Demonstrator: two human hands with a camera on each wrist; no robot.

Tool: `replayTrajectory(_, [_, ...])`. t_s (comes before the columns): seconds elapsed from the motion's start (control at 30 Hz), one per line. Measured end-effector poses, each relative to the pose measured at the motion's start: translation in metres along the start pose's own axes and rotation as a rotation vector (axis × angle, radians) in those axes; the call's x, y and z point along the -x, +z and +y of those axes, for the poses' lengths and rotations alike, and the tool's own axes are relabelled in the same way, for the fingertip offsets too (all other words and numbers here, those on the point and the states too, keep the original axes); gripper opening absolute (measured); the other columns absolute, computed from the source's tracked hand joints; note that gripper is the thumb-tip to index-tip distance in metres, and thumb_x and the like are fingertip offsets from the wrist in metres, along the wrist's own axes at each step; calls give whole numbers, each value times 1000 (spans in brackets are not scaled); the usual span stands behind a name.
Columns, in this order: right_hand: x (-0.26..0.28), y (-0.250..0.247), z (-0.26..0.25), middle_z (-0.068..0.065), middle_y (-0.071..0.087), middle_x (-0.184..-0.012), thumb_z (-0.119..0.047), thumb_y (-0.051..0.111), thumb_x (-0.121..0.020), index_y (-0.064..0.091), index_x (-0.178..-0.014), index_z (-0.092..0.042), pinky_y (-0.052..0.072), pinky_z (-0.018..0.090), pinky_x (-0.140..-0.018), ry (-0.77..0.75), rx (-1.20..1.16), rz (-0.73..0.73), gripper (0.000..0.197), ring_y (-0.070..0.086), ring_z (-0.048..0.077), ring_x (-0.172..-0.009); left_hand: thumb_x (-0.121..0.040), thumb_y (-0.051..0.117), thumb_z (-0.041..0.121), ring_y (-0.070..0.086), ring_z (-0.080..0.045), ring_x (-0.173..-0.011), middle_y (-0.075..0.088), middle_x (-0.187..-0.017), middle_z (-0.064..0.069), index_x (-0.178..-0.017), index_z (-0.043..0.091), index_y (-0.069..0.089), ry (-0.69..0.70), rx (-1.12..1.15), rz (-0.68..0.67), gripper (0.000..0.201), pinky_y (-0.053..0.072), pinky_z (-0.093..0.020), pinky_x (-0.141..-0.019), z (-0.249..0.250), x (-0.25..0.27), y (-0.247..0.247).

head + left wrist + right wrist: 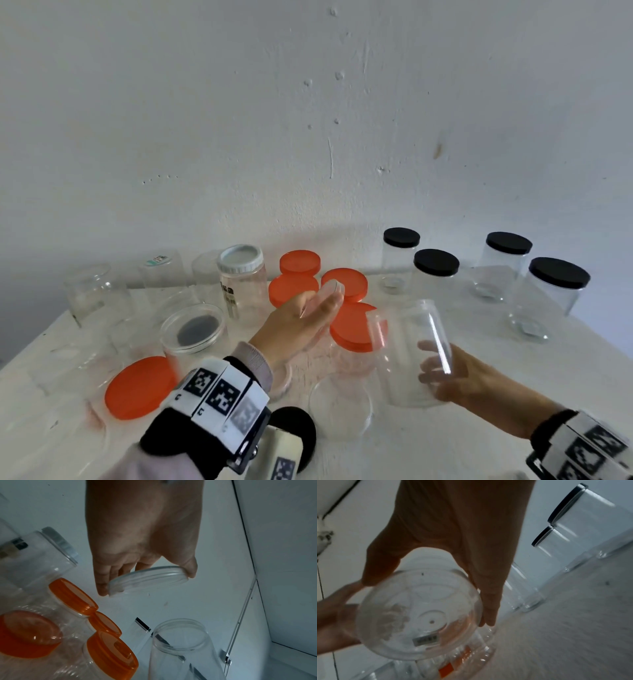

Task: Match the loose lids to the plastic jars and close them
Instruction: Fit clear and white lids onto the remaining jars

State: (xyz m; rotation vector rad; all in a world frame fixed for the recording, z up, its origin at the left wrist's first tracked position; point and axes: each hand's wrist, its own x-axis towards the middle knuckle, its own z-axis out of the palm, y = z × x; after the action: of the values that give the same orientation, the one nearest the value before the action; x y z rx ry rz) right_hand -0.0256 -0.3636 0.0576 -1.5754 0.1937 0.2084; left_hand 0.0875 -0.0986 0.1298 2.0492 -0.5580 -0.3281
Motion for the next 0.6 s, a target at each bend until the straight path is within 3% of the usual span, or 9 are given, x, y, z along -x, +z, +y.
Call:
replayTrajectory(0.13, [2,-5,5,4,49,-126,-27,89,-42,36,-134,-25,45,21,-93,41,272,6,106,53,13,-119,-56,43,90,52,-5,-108,51,-135,7,-138,17,41,28,-14,-41,110,41,-13,-73,6,-9,14])
replayTrajectory(0.2, [-4,-8,10,0,47,-127,-23,92,-47,32,-135,-24,40,21,-98,70,344,40,107,48,12,-122,-57,46,87,49,-10,-120,48,-138,6,-142,15,37,42,-33,-48,112,42,-18,-86,8,-13,22])
replayTrajectory(0.3, [-17,-11,17,-3,44,-130,-17,94,-52,27,-137,-22,37,23,-97,87,402,103,108,42,16,-126,-55,47,82,33,-15,-137,32,-152,3,-148,16,25,52,-88,-83,116,31,-26,-102,13,-19,35])
replayTrajectory(0.5, [-37,-10,33,0,34,-142,-17,94,-54,22,-132,-26,34,31,-107,83,427,155,106,31,21,-138,-54,42,86,43,-15,-126,44,-142,0,-140,14,37,108,-232,-92,112,31,-23,-89,25,-29,66])
replayTrajectory(0.6, [-39,-8,39,1,37,-139,-15,92,-57,21,-134,-24,39,27,-103,78,451,156,105,34,23,-136,-68,53,77,48,-14,-115,50,-128,1,-129,15,45,112,-279,-102,87,35,-23,-86,25,-33,79])
